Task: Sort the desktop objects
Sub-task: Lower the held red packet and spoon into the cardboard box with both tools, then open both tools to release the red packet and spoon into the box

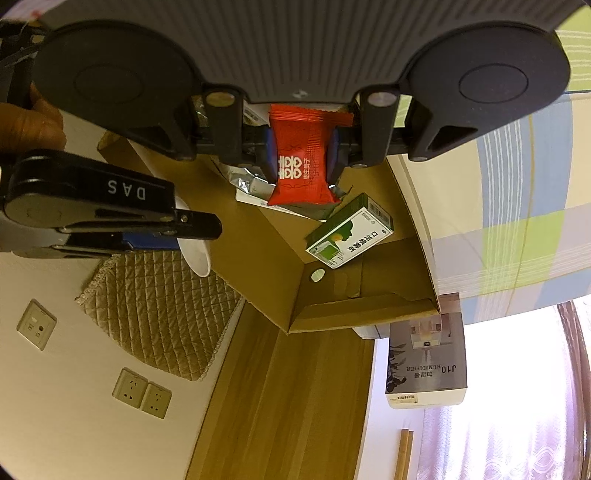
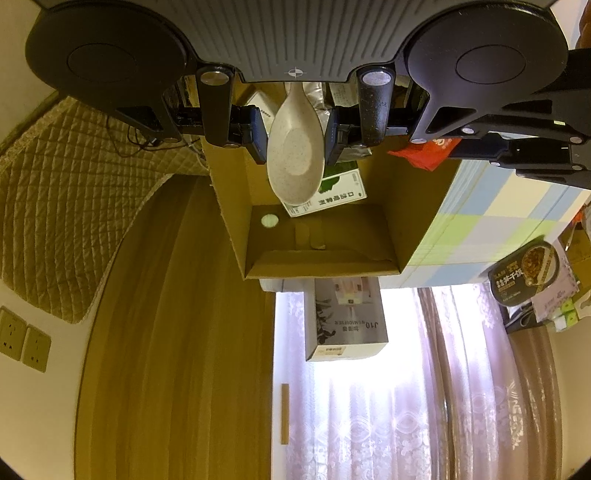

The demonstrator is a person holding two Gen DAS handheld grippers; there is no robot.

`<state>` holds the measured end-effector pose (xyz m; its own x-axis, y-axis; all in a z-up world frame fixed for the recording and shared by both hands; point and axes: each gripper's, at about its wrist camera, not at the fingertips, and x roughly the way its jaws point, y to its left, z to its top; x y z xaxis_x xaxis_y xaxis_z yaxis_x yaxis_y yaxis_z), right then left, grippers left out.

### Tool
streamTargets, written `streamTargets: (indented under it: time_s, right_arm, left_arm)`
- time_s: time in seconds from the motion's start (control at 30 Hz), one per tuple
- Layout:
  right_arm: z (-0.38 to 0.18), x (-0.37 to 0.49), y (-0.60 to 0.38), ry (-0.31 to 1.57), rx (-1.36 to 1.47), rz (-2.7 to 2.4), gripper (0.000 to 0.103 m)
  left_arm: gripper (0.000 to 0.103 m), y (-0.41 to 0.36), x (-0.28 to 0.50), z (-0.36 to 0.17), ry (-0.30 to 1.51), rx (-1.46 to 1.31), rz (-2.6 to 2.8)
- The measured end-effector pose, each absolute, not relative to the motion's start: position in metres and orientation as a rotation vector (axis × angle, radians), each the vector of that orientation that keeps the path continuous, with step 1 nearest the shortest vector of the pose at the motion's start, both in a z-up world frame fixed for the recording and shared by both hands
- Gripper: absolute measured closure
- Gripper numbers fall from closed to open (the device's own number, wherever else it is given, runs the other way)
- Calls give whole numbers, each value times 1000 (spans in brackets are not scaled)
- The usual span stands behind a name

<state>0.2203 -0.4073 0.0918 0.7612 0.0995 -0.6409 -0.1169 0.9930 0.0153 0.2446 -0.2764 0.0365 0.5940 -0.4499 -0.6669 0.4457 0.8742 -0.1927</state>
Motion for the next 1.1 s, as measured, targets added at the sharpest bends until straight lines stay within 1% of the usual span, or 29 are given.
streamTargets:
  time_s: [0.5, 0.6, 1.1]
  right_arm:
    - [87, 226, -408, 701, -15, 126, 73]
    - [87, 227, -407, 699, -15, 129, 73]
    - [92, 226, -401, 691, -17, 138, 73]
  left_arm:
    - [80, -281, 250, 34, 778, 5, -509]
    - [75, -279, 250, 34, 777, 3, -490]
    - [75, -266, 243, 43, 756, 9, -479]
